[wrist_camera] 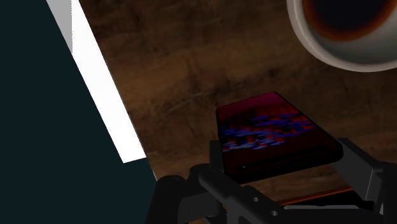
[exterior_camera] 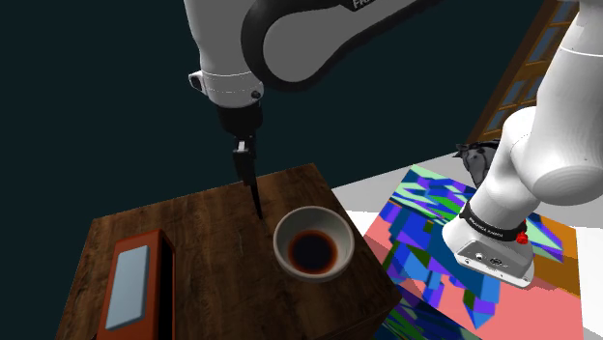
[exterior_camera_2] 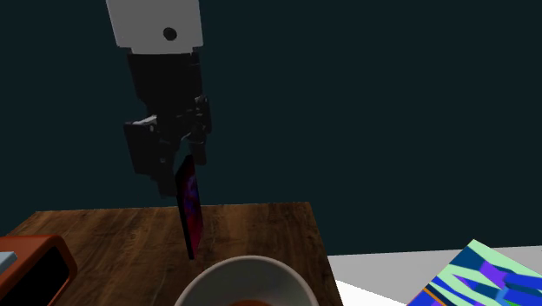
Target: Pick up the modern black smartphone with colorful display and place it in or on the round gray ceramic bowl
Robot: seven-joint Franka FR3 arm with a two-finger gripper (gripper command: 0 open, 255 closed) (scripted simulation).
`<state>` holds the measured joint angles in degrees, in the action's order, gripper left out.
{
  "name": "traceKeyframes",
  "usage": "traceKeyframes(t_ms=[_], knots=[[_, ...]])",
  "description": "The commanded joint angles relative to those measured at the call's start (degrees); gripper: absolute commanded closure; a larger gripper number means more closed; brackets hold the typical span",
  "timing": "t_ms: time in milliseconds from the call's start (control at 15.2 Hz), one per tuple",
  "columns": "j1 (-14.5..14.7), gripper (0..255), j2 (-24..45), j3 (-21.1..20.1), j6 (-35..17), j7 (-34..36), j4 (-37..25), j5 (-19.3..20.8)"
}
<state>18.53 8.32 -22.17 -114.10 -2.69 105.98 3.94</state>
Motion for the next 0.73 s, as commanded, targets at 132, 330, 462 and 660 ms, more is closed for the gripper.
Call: traceKeyframes(t_ms=[132, 330, 462, 660], knots=[[-0.03, 255, -0.82, -0.08, 2.94, -0.25, -2.17, -0.4], [-0.05, 255, -1.23, -0.12, 5.14, -0.4, -4.0, -0.61], [-0.05, 255, -1.43, -0.14, 6.63, -0.49, -5.3, -0.72], [-0.03, 255, -1.64, -0.17, 8.88, -0.58, -7.36, -0.83]])
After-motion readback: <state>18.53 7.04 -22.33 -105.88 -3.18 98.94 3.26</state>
